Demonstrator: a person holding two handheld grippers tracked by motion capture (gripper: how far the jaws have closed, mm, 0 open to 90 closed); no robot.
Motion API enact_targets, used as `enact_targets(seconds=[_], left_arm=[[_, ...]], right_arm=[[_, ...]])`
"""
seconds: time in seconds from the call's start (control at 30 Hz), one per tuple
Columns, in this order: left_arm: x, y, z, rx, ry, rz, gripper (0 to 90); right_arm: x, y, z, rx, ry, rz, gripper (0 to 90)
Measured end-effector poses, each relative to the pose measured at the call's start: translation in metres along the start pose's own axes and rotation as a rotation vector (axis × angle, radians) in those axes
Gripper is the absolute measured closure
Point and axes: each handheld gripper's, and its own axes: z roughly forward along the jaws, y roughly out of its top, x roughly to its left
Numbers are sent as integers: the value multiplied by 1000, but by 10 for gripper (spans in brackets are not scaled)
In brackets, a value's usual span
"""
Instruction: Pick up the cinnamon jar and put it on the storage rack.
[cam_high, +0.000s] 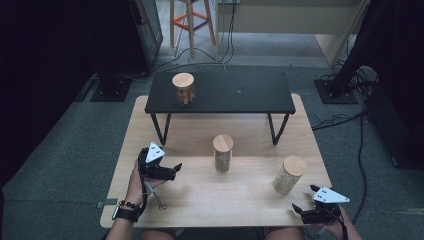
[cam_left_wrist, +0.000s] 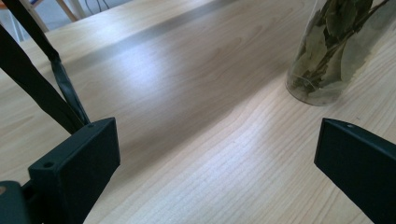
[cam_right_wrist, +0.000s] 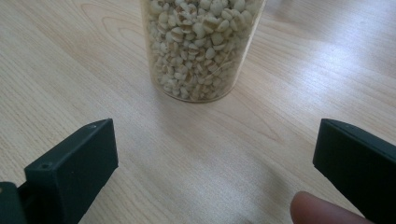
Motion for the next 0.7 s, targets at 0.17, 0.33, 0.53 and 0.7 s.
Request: enact_targets(seconds=[0.17,0.33,0.53,0.7], left_arm=[[0,-8,2,3,-9,0,3],[0,-14,3,6,-12,-6,3],[-3,-21,5,8,-14,-5,3],[-6,-33,6,-6,-26,0,3]], right_arm=[[0,0,0,-1,0,1,0],[-1,0,0,-4,1,4,0],[0,0,0,-3,1,3,0],[-1,-1,0,-6,3,5,0]])
